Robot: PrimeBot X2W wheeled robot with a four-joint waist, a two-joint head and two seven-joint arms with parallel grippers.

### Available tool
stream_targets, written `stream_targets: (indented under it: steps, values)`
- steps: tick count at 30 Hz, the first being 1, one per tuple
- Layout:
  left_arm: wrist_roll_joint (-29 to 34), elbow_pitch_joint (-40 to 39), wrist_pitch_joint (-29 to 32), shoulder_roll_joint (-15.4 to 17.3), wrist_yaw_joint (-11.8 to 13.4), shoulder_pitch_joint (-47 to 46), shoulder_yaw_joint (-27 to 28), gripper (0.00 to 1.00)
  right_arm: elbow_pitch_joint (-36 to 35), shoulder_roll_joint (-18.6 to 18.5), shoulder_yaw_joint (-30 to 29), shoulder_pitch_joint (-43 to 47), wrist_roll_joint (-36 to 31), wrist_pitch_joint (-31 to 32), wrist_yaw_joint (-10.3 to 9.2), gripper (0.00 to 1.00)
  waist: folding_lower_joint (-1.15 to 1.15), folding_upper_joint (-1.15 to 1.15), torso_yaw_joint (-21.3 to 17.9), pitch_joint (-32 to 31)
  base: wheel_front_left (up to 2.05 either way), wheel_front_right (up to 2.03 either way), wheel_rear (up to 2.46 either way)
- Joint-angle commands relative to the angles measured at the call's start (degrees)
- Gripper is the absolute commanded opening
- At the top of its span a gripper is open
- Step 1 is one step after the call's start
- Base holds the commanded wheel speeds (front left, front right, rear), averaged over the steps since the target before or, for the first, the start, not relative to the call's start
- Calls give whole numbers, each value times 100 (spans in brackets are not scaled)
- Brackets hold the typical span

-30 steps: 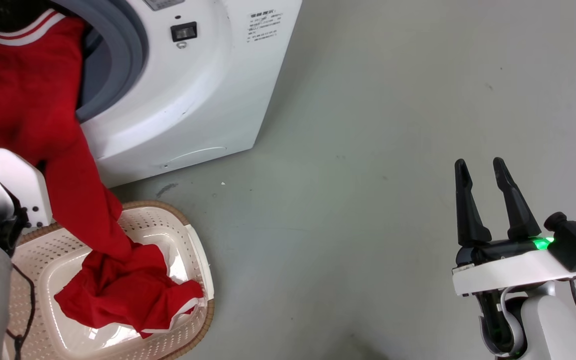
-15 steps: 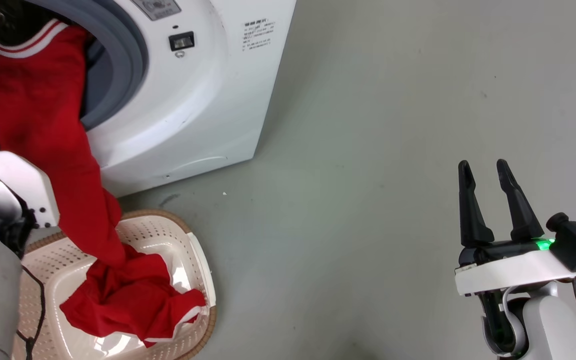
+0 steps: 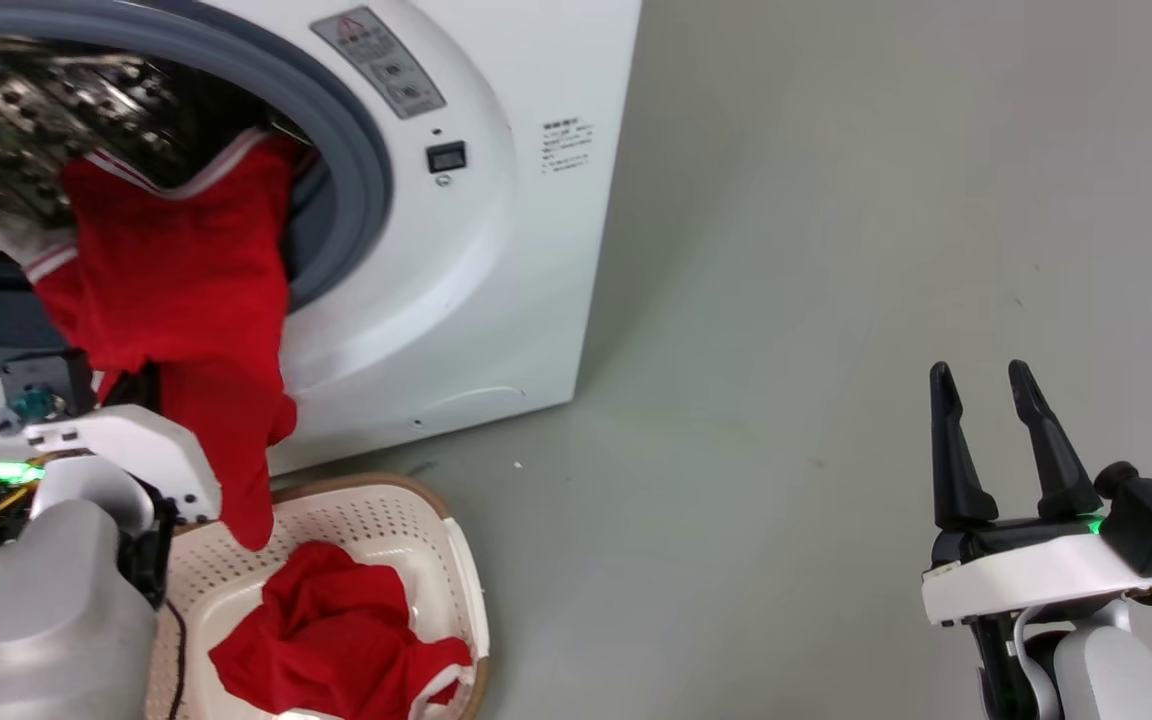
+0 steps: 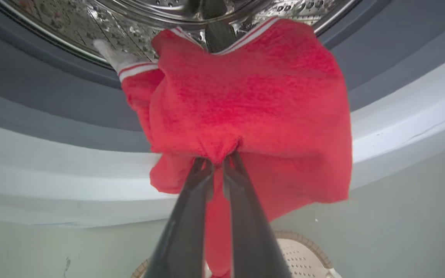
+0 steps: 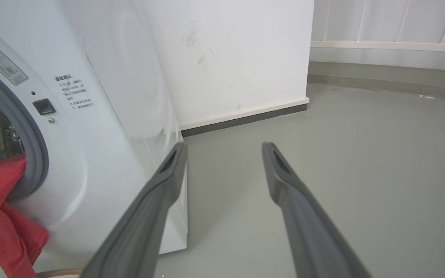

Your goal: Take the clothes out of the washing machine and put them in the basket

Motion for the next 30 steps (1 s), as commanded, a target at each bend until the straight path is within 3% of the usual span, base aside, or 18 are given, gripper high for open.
stream_targets:
  steps: [1,7,15,20,30]
  values:
    - [-1,-90,-138,-54,34,117,-6,0,6,4,-3,81,-70,-10,-2,100,0,0,197,-222,0,0,0]
    - [41,-738,-428,-291,122,512,-16,0,-47,2,-46,203,-158,-10,-2,100,0,0,443,-520,0,0,0]
    - [253,-2515,-450,-614,308,1536,75,0,-21,2,-89,352,-311,-6,-2,100,0,0,710,-831,0,0,0]
    - [336,-3188,-452,-761,356,2144,43,0,-36,3,-112,457,-376,42,-2,100,0,0,805,-967,0,0,0]
    - [342,-3886,-452,-1055,421,3384,-179,0,-215,4,-122,637,-464,199,-2,100,0,0,950,-1086,0,0,0]
